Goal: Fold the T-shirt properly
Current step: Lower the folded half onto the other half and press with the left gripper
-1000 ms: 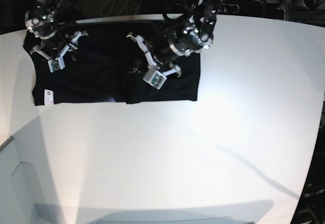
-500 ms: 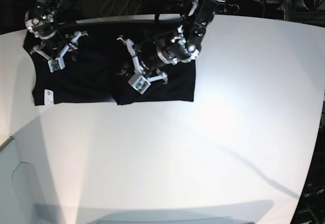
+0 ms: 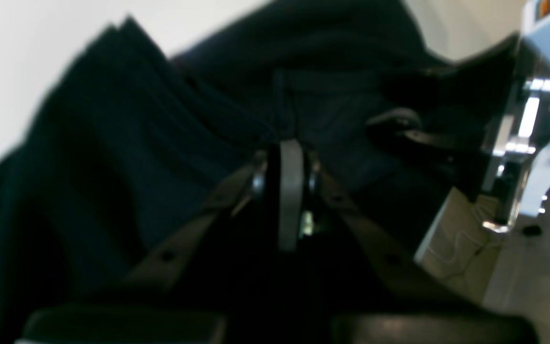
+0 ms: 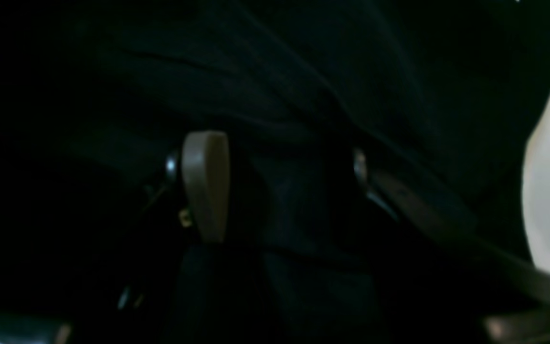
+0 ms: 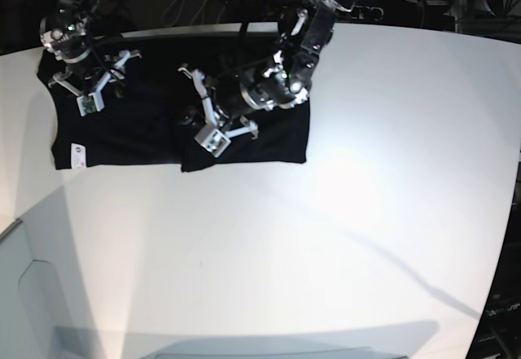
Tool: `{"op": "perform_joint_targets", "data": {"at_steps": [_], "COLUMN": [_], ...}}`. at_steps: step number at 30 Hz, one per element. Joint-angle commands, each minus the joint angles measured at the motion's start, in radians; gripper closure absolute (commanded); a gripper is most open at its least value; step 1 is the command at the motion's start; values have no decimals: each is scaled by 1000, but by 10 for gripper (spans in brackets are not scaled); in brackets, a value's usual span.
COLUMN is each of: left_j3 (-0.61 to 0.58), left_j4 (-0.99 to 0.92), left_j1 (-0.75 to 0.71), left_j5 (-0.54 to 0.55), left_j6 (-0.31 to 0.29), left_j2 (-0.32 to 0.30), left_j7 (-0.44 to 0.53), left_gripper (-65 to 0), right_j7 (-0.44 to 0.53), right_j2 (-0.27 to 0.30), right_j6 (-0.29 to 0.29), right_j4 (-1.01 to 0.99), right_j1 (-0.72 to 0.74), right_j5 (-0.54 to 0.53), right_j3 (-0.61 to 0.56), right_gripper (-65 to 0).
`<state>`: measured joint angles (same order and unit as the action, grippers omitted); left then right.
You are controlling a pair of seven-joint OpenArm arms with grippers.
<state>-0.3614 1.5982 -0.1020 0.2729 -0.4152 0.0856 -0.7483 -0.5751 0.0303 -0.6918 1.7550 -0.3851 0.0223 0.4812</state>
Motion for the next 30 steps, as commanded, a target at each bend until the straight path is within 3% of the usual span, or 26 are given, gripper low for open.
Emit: {"op": "perform_joint_targets", "data": {"at_steps": [1, 11, 27, 30], "left_j3": [-3, -104, -103, -103], "left_j4": [15, -3, -14, -14], "left_j1": [17, 38, 68, 68], "left_j5": [18, 18, 18, 18], "left_j6": [-6, -6, -6, -6], "left_j2": [19, 19, 39, 42], "left_j7": [29, 29, 29, 29], "left_gripper": [0, 0, -1, -48], "right_j7": [-7, -13, -13, -15], "right_j2": [6, 6, 4, 4], "right_j6": [-6, -6, -6, -6], "right_j4": [12, 13, 13, 13], "right_j1": [-4, -4, -4, -4], "right_j5": [11, 11, 11, 11], "right_j3": [3, 3, 1, 1], "right_gripper": [-323, -323, -323, -325]}}
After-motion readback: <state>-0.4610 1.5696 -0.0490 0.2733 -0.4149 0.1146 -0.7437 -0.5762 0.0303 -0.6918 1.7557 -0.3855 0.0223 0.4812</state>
